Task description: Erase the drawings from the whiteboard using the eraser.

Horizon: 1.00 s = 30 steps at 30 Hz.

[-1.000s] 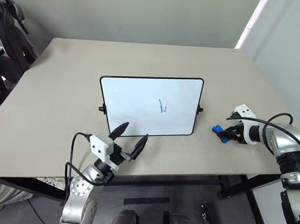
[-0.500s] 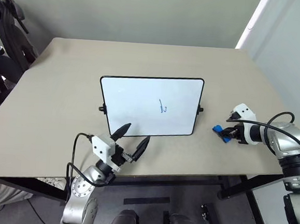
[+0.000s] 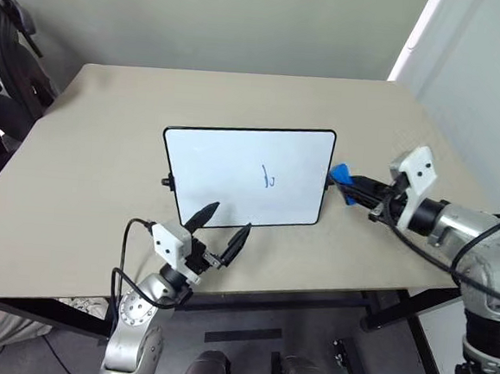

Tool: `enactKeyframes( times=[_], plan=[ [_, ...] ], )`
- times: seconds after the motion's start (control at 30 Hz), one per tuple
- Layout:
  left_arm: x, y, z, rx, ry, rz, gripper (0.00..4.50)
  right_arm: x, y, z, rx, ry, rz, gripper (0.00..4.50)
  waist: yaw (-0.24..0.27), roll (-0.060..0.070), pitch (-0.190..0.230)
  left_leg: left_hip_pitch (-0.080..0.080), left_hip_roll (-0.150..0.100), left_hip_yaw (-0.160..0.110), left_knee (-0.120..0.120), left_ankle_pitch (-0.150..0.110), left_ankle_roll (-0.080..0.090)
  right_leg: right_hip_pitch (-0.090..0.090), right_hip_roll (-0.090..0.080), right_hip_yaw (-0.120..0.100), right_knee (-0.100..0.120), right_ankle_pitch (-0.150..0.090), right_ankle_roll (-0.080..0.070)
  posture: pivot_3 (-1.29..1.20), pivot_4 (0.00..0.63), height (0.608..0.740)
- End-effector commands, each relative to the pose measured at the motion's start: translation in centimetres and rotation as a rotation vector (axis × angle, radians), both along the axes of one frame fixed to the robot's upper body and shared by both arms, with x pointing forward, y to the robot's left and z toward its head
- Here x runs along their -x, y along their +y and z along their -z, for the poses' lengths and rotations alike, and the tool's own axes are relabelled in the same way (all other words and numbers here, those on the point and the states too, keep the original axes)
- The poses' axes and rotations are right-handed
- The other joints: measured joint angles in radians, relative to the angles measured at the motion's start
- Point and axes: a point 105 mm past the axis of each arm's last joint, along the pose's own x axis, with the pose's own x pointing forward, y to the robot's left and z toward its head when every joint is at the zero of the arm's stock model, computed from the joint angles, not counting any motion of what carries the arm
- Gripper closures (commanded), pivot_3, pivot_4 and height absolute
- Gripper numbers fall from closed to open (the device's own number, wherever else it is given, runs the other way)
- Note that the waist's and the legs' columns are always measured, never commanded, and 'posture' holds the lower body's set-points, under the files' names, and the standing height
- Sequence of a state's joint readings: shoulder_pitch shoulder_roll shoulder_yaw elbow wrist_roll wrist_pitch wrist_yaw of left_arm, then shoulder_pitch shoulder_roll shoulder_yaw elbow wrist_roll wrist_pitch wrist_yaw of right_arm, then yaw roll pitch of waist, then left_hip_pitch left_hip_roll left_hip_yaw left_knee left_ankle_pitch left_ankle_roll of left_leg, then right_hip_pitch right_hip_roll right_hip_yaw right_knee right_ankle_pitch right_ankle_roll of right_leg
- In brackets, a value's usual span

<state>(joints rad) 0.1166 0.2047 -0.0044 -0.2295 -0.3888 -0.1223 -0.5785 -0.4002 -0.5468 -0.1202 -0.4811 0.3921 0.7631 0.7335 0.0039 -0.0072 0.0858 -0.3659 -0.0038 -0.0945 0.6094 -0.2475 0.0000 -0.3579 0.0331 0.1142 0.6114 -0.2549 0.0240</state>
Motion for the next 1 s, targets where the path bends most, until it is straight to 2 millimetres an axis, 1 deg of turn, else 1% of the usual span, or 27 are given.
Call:
enactKeyframes(
  times=[0.03,0.1,0.17,0.23,0.27,0.33,0.43,0.53,0.63,0.7,0.87,1.0],
  plan=[
    [-0.3,0.9,-0.8,0.007,-0.027,-0.026,0.0,0.8,2.7,-1.8,-0.025,-0.124,-0.068,3.64,0.0,0.0,0.0,0.0,0.0,0.0,0.0,0.0,0.0,0.0,0.0,0.0,0.0,0.0,0.0,0.0,0.15,0.74],
    [-0.4,1.2,-0.8,0.007,-0.024,-0.023,0.0,0.3,4.1,-1.4,-0.012,-0.149,-0.071,3.64,-0.001,0.0,0.0,0.0,0.0,0.0,0.001,0.0,0.0,-0.002,0.0,0.0,0.0,0.0,0.0,0.0,0.15,0.74],
    [-0.3,1.2,-0.8,0.007,-0.023,-0.02,0.0,-0.1,4.9,-0.7,0.024,-0.166,-0.063,3.64,-0.001,0.0,0.0,-0.001,0.0,0.0,0.001,0.0,0.0,-0.003,0.0,0.0,0.0,0.002,0.001,0.0,0.15,0.74],
    [-0.1,1.3,-0.9,0.01,-0.022,-0.024,0.0,-0.8,5.4,0.7,0.076,-0.173,-0.042,3.64,0.001,-0.001,-0.001,-0.001,0.0,-0.001,0.001,0.0,0.0,-0.004,-0.001,0.0,-0.001,0.004,0.004,0.0,0.15,0.74],
    [-0.1,1.4,-0.9,0.012,-0.022,-0.027,0.0,-1.1,5.5,1.1,0.092,-0.177,-0.035,3.64,0.002,-0.001,-0.001,-0.001,0.0,-0.001,0.001,0.0,0.0,-0.004,-0.001,0.0,-0.001,0.009,0.006,0.0,0.15,0.74],
    [0.0,1.7,-1.1,0.014,-0.022,-0.033,0.0,-1.6,5.8,1.8,0.123,-0.183,-0.019,3.64,0.003,-0.001,-0.001,-0.002,0.0,-0.002,0.001,-0.001,0.0,-0.004,-0.001,0.0,-0.002,0.012,0.002,0.0,0.15,0.74],
    [0.1,1.8,-1.1,0.012,-0.022,-0.028,0.0,-2.6,6.4,2.7,0.187,-0.207,0.01,3.64,0.002,-0.001,-0.001,-0.002,0.0,-0.002,0.0,-0.002,-0.001,-0.005,-0.001,-0.001,-0.002,0.012,0.001,0.0,0.15,0.74],
    [0.2,1.7,-1.1,0.012,-0.02,-0.021,0.0,-3.1,6.9,2.9,0.222,-0.229,0.023,3.64,0.002,-0.001,-0.001,-0.002,0.0,-0.002,0.0,-0.003,-0.002,-0.004,-0.001,-0.001,-0.001,0.013,0.0,0.0,0.15,0.74],
    [0.2,1.6,-1.0,0.015,-0.017,-0.015,0.0,-3.3,7.3,2.9,0.234,-0.238,0.028,3.64,0.001,-0.001,-0.001,-0.001,0.0,-0.002,0.0,-0.003,-0.002,-0.006,-0.001,-0.001,-0.001,0.013,0.0,0.0,0.15,0.74],
    [0.3,1.4,-0.9,0.02,-0.013,-0.008,0.0,-3.0,7.8,3.0,0.248,-0.246,0.005,3.64,0.0,-0.001,-0.001,-0.001,0.0,-0.002,0.0,-0.003,-0.002,-0.006,-0.001,-0.001,-0.002,0.013,-0.001,0.0,0.15,0.74],
    [0.5,1.1,-0.9,0.023,-0.01,-0.007,0.0,-2.5,8.8,4.2,0.33,-0.233,-0.048,3.64,0.0,-0.001,-0.001,-0.002,0.0,-0.002,0.0,-0.004,-0.003,-0.007,-0.001,-0.001,-0.002,0.012,-0.004,0.0,0.15,0.74],
    [0.6,1.1,-0.8,0.024,-0.01,-0.009,0.0,-2.4,9.0,4.8,0.365,-0.215,-0.072,3.64,0.0,-0.001,-0.001,-0.002,0.0,-0.002,0.0,-0.004,-0.004,-0.008,-0.001,-0.001,-0.001,0.012,-0.004,0.0,0.15,0.74]
  ],
)
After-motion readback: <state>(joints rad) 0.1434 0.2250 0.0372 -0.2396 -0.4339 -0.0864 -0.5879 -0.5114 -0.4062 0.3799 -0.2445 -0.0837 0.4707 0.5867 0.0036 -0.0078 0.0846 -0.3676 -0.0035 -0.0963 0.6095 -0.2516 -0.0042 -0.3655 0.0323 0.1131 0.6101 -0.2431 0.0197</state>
